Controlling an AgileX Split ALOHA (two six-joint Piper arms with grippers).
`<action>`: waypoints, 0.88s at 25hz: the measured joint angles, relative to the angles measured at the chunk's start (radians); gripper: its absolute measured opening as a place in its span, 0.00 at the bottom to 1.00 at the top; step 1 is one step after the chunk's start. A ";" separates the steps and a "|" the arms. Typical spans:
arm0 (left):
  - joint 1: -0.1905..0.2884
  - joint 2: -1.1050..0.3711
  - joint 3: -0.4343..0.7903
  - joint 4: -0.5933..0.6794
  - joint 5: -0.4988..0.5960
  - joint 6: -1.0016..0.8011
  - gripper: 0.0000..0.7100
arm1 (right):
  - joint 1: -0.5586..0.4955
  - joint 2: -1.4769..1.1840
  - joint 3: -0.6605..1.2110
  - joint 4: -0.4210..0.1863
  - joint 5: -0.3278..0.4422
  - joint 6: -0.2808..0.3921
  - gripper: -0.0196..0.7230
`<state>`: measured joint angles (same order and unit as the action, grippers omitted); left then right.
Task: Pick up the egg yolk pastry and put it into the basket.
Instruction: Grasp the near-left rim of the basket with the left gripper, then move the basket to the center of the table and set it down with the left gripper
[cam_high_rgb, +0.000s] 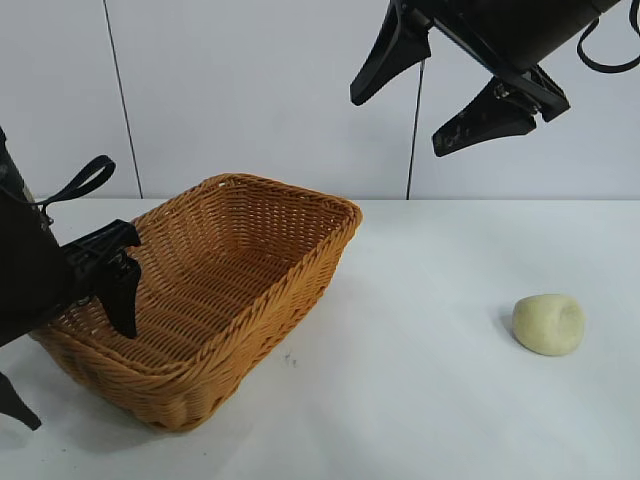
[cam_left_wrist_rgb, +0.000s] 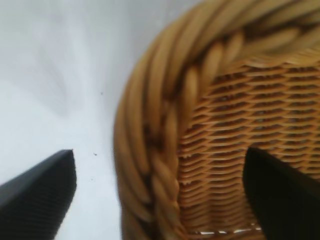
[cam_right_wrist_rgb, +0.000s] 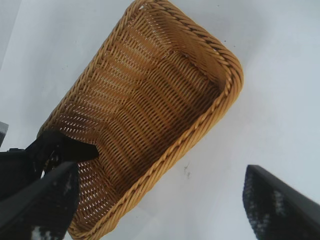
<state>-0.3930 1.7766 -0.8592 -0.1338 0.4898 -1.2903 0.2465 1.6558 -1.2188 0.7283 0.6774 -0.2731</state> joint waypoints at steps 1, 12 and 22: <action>0.000 0.000 0.000 0.000 0.000 0.000 0.79 | 0.000 0.000 0.000 0.000 0.000 0.000 0.85; 0.005 0.001 -0.020 -0.012 0.021 0.072 0.20 | 0.000 0.000 0.000 0.000 0.000 0.000 0.85; 0.153 0.055 -0.281 -0.143 0.223 0.683 0.20 | 0.000 0.000 0.000 0.000 0.000 0.000 0.85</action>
<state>-0.2395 1.8317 -1.1405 -0.2769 0.7133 -0.6072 0.2465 1.6558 -1.2188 0.7283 0.6774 -0.2731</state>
